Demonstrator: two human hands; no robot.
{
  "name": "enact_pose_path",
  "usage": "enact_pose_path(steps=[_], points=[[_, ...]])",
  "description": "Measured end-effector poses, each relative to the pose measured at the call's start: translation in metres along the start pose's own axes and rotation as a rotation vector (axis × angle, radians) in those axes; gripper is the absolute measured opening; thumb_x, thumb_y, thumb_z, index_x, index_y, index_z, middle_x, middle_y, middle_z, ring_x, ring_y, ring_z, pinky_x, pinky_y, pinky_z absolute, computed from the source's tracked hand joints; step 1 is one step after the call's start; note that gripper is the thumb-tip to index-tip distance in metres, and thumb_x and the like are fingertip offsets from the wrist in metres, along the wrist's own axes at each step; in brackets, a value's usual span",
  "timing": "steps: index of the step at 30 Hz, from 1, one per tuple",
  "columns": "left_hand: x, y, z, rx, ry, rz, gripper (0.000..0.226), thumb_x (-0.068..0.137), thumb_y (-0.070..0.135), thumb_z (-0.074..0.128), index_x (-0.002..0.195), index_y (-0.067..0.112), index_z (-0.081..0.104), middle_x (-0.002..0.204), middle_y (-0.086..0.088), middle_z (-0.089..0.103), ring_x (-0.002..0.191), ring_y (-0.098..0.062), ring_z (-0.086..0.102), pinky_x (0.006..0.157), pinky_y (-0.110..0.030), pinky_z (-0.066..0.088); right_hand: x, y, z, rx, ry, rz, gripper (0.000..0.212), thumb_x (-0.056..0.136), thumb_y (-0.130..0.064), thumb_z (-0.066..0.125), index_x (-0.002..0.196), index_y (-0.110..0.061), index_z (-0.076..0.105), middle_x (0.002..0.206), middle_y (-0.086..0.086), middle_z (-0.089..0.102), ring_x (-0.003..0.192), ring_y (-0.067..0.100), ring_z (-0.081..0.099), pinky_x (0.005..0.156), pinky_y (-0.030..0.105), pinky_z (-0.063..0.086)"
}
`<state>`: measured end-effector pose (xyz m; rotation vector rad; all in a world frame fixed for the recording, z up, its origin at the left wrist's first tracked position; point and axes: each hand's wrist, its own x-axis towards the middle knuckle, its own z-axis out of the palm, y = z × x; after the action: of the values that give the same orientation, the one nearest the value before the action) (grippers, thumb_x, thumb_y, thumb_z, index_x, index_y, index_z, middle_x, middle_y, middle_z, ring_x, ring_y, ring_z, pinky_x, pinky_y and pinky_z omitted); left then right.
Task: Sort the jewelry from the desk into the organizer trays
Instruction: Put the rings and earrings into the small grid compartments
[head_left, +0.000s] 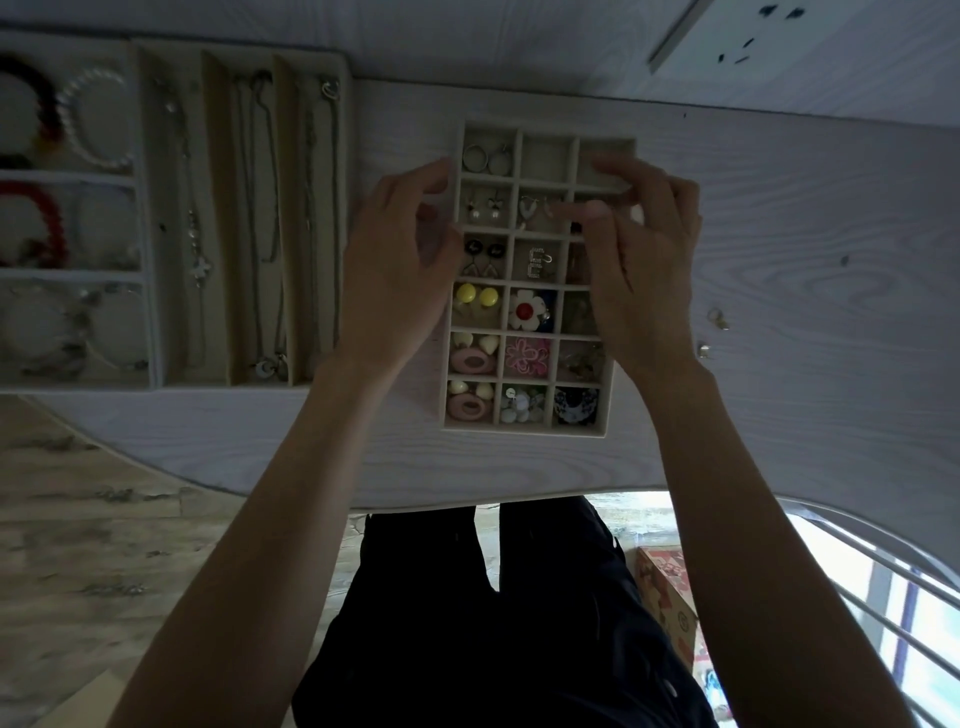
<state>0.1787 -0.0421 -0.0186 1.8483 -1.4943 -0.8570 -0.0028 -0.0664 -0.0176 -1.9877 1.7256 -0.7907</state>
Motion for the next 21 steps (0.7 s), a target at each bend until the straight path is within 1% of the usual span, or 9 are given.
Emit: enact_pose_path(steps=[2,3,5,6,8,12,15,17,21], points=[[-0.004,0.004,0.001,0.081,0.019,0.049,0.038,0.089,0.017,0.055,0.127,0.013,0.053,0.12,-0.001,0.053,0.109,-0.018,0.051,0.096,-0.033,0.042,-0.008,0.001,-0.014,-0.006,0.081,0.015,0.035,0.097,-0.024,0.039,0.093,-0.014,0.073,0.11,-0.004,0.06,0.105,0.018,0.046,0.085,0.028,0.033],[-0.007,0.006,0.002,0.149,0.024,0.09,0.039,0.088,0.019,0.055,0.126,0.012,0.054,0.121,-0.004,0.055,0.113,-0.021,0.048,0.099,-0.034,0.039,-0.015,0.004,-0.022,-0.019,0.116,0.035,0.032,0.097,-0.022,0.041,0.093,-0.012,0.072,0.103,-0.003,0.063,0.101,0.019,0.05,0.083,0.028,0.034],[-0.012,0.012,0.005,0.259,0.01,0.158,0.039,0.088,0.026,0.055,0.125,0.014,0.056,0.12,-0.003,0.059,0.115,-0.023,0.047,0.099,-0.029,0.033,-0.03,0.016,-0.037,-0.043,0.145,0.094,0.022,0.095,-0.019,0.048,0.096,-0.012,0.069,0.096,-0.005,0.065,0.094,0.021,0.054,0.081,0.029,0.037],[-0.014,0.017,0.008,0.297,-0.004,0.193,0.04,0.088,0.029,0.057,0.125,0.015,0.056,0.119,-0.002,0.06,0.114,-0.023,0.047,0.097,-0.027,0.031,-0.039,0.027,-0.047,-0.075,0.145,0.121,0.018,0.092,-0.016,0.052,0.099,-0.012,0.069,0.095,-0.006,0.065,0.093,0.022,0.056,0.081,0.031,0.038],[-0.019,0.022,0.016,0.367,-0.037,0.233,0.043,0.086,0.034,0.061,0.125,0.017,0.057,0.12,-0.001,0.06,0.115,-0.025,0.047,0.094,-0.028,0.031,-0.055,0.05,-0.058,-0.193,0.091,0.164,0.02,0.086,-0.016,0.057,0.102,-0.015,0.068,0.097,-0.001,0.066,0.093,0.028,0.057,0.082,0.034,0.038],[-0.029,0.025,0.027,0.519,-0.139,0.231,0.052,0.088,0.043,0.055,0.133,0.017,0.05,0.135,-0.001,0.05,0.127,-0.027,0.038,0.101,-0.041,0.029,-0.074,0.073,-0.065,-0.293,0.019,0.207,0.026,0.076,-0.022,0.065,0.102,-0.019,0.07,0.097,0.008,0.063,0.091,0.033,0.053,0.079,0.036,0.039],[-0.031,0.021,0.026,0.558,-0.11,0.241,0.051,0.089,0.043,0.05,0.132,0.016,0.051,0.137,-0.001,0.05,0.127,-0.027,0.038,0.102,-0.044,0.029,-0.074,0.071,-0.056,-0.317,-0.029,0.151,0.024,0.073,-0.023,0.071,0.097,-0.021,0.07,0.093,0.007,0.062,0.089,0.033,0.053,0.076,0.038,0.042],[-0.031,0.02,0.026,0.557,-0.1,0.245,0.049,0.089,0.04,0.05,0.132,0.015,0.052,0.137,-0.001,0.05,0.126,-0.027,0.038,0.101,-0.045,0.029,-0.069,0.073,-0.051,-0.302,-0.005,0.148,0.018,0.074,-0.022,0.071,0.092,-0.02,0.07,0.087,0.005,0.064,0.085,0.032,0.054,0.074,0.038,0.042],[-0.03,0.022,0.028,0.564,-0.105,0.228,0.048,0.09,0.035,0.051,0.133,0.014,0.051,0.137,-0.002,0.05,0.126,-0.028,0.036,0.103,-0.043,0.026,-0.062,0.073,-0.047,-0.265,0.048,0.145,0.007,0.075,-0.018,0.07,0.082,-0.018,0.07,0.076,0.0,0.067,0.079,0.03,0.055,0.073,0.031,0.035]])
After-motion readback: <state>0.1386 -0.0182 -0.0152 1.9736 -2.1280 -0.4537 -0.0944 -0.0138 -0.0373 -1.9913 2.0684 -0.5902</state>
